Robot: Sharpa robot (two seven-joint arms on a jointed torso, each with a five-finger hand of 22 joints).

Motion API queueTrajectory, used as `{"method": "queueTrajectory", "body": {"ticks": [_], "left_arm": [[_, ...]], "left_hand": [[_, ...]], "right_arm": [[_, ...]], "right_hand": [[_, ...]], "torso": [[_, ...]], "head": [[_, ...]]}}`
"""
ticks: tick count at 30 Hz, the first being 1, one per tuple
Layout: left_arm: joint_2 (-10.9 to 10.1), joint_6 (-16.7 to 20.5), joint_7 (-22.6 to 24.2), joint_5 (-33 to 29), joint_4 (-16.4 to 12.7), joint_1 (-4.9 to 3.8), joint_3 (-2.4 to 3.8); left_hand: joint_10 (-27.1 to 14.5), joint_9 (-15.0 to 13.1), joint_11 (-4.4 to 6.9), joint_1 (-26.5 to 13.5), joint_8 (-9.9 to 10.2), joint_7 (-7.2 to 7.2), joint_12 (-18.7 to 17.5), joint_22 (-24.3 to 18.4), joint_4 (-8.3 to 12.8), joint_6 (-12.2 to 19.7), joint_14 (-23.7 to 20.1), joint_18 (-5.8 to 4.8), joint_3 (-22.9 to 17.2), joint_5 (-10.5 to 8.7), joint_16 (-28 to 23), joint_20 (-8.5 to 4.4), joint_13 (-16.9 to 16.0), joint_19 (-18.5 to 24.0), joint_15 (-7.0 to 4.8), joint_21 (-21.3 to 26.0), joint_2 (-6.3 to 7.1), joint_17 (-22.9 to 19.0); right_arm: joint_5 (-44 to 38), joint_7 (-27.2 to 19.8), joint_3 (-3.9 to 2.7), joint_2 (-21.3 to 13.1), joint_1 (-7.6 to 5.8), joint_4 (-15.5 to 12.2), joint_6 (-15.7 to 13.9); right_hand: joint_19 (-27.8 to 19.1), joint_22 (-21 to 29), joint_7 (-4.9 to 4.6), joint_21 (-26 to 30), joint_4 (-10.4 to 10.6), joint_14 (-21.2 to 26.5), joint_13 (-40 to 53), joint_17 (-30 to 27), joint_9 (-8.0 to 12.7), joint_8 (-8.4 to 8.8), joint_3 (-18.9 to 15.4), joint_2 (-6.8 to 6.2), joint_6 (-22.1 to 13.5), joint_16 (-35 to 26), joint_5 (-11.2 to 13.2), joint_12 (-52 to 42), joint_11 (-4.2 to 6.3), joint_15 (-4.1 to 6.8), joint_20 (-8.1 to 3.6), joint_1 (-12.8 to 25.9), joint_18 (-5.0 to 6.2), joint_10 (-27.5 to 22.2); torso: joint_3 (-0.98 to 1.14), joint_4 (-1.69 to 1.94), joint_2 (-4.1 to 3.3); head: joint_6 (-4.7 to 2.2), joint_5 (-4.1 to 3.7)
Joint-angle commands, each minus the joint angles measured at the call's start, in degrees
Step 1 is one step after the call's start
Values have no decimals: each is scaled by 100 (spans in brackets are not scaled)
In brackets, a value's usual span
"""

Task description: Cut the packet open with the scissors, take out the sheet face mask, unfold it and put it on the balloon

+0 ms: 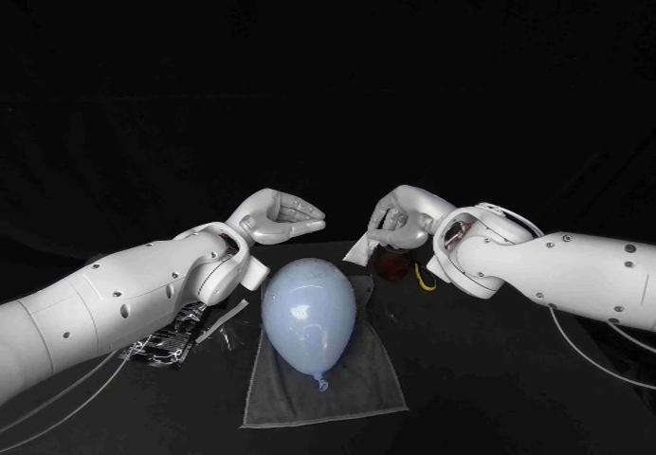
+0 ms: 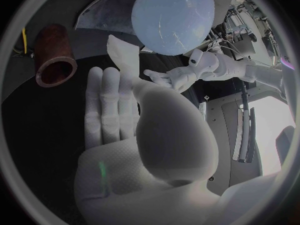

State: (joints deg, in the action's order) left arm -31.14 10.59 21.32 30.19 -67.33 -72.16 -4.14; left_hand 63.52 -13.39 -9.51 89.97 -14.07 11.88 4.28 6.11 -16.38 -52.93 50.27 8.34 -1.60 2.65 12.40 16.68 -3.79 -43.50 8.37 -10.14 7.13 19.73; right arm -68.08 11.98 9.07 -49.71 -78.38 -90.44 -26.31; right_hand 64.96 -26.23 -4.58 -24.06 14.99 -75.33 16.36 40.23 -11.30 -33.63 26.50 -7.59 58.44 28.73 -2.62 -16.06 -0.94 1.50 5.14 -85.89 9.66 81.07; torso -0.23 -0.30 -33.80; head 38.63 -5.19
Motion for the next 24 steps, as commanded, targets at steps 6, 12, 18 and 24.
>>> {"method": "queueTrajectory", "body": {"ticks": [6,12,18,24], "left_arm": [[338,-48,-301,450,115,-9,27],[516,-31,-438,613,187,-7,48],[681,8,-512,675,246,-4,76],[752,35,-516,688,232,-3,84]], "left_hand": [[-422,47,-117,-153,178,35,-78,-87,-12,322,-249,-88,316,6,-263,-3,16,120,127,135,29,-110],[-501,50,-143,-167,214,43,-56,-114,-13,379,-323,-116,433,7,-348,-4,8,140,153,167,25,-155],[-520,48,-139,-160,227,97,-47,-124,-10,400,-305,-120,490,7,-367,-7,5,126,151,170,-1,-172],[-391,3,-94,-30,162,97,21,-116,17,273,-106,-64,546,8,-322,-16,-14,-19,97,112,-124,-175]], "right_arm": [[-338,424,-12,32,-275,-112,764],[-435,476,-16,52,-427,-206,1045],[-515,530,-22,72,-590,-284,1238],[-566,549,-29,89,-689,-336,1242]], "right_hand": [[-41,-10,24,-38,-38,23,7,5,-105,-32,9,38,27,31,-16,25,34,23,8,-66,53,-4],[-42,-15,24,-43,-36,21,8,6,-107,-35,8,38,29,32,-16,25,34,24,10,-61,51,-1],[-43,-19,25,-47,-36,18,10,6,-108,-37,7,36,30,33,-16,25,35,25,11,-57,50,2],[-44,-34,30,-63,-35,10,14,7,-112,-45,3,29,34,37,-16,24,38,25,8,-46,52,11]], "torso": [[-2,-15,1],[-1,-12,0],[-9,-15,3],[-10,-2,3]], "head": [[-27,-66],[-100,-84],[-131,-106],[-137,-111]]}}
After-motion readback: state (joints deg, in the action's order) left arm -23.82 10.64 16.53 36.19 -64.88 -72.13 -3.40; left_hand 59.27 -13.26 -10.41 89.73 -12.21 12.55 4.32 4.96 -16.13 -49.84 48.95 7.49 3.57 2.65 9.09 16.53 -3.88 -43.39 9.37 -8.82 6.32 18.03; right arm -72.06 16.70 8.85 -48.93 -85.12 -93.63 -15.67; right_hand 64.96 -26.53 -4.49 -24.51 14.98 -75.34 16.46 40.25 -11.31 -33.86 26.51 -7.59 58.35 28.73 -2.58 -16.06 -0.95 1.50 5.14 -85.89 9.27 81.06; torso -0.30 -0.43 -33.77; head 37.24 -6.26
